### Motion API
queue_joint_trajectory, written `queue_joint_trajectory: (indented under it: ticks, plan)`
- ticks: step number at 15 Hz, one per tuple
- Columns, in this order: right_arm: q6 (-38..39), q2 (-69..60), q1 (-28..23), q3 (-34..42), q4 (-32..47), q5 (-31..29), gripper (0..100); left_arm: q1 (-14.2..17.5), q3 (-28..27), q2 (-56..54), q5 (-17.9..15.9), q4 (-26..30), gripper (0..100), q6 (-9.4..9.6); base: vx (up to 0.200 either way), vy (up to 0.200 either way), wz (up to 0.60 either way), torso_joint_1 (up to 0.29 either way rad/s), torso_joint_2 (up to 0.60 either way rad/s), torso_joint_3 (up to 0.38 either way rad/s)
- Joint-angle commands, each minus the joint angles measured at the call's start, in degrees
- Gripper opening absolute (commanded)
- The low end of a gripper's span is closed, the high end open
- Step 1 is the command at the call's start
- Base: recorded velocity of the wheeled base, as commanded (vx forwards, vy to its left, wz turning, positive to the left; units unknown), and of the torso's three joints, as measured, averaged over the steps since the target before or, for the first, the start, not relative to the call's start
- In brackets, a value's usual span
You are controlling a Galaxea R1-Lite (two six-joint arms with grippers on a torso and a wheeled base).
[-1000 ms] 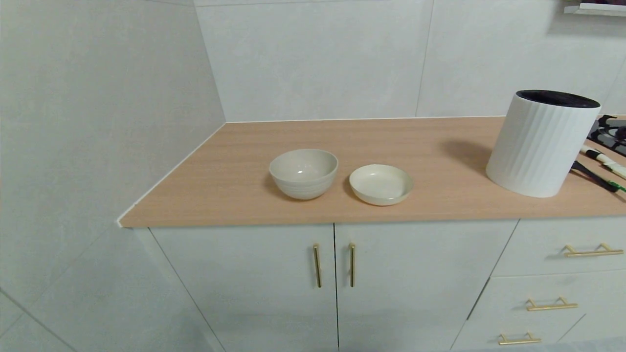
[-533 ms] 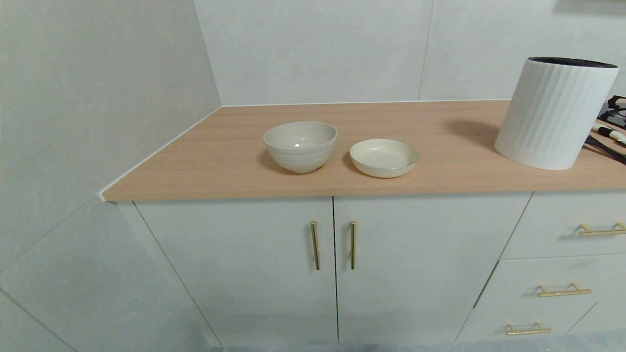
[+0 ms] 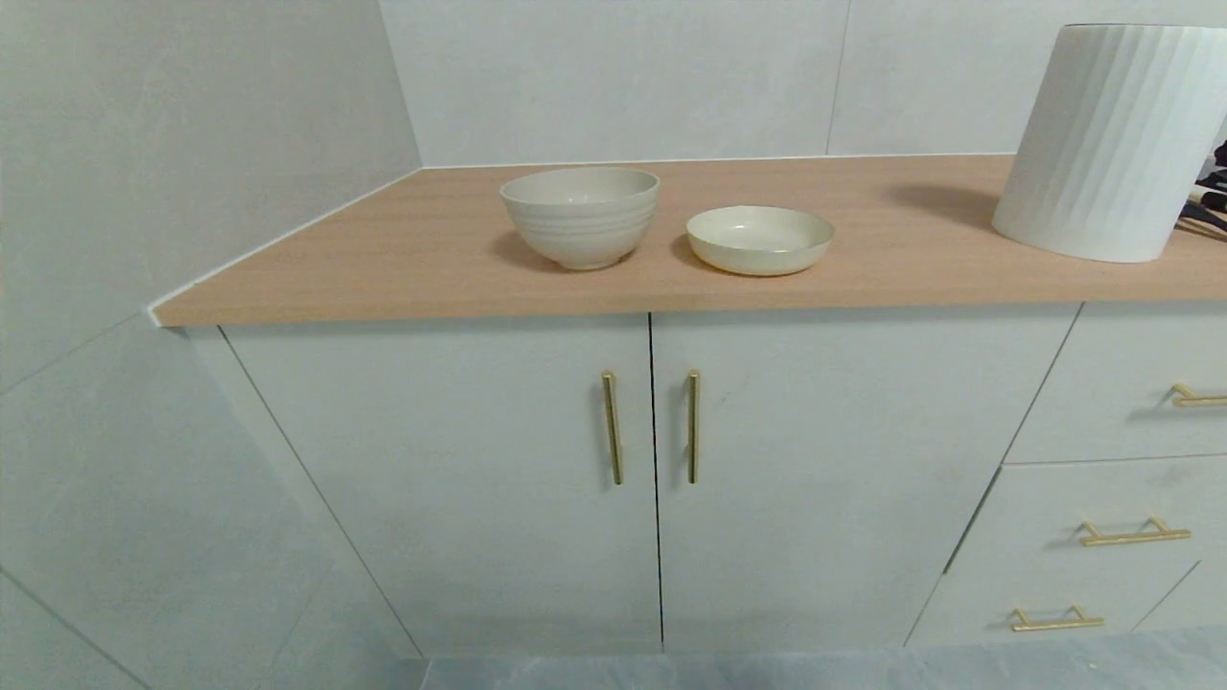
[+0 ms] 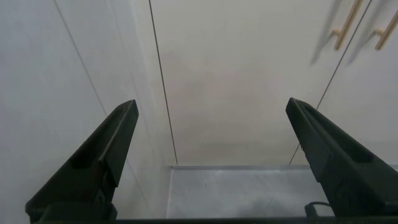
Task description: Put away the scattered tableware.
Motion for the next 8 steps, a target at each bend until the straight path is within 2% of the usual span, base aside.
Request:
queue_joint_trajectory:
  ticks: [1, 8]
  plan:
    - [-0.02, 0.07, 0.00, 0.00, 0.00, 0.01, 100, 0.01, 0.00, 0.00, 0.02, -0.01, 100, 0.00, 0.000, 0.000, 0.00, -0.041, 0.21, 0.134]
    - [-0.02, 0.07, 0.00, 0.00, 0.00, 0.01, 100, 0.01, 0.00, 0.00, 0.02, -0.01, 100, 0.00, 0.000, 0.000, 0.00, -0.008, 0.03, 0.021]
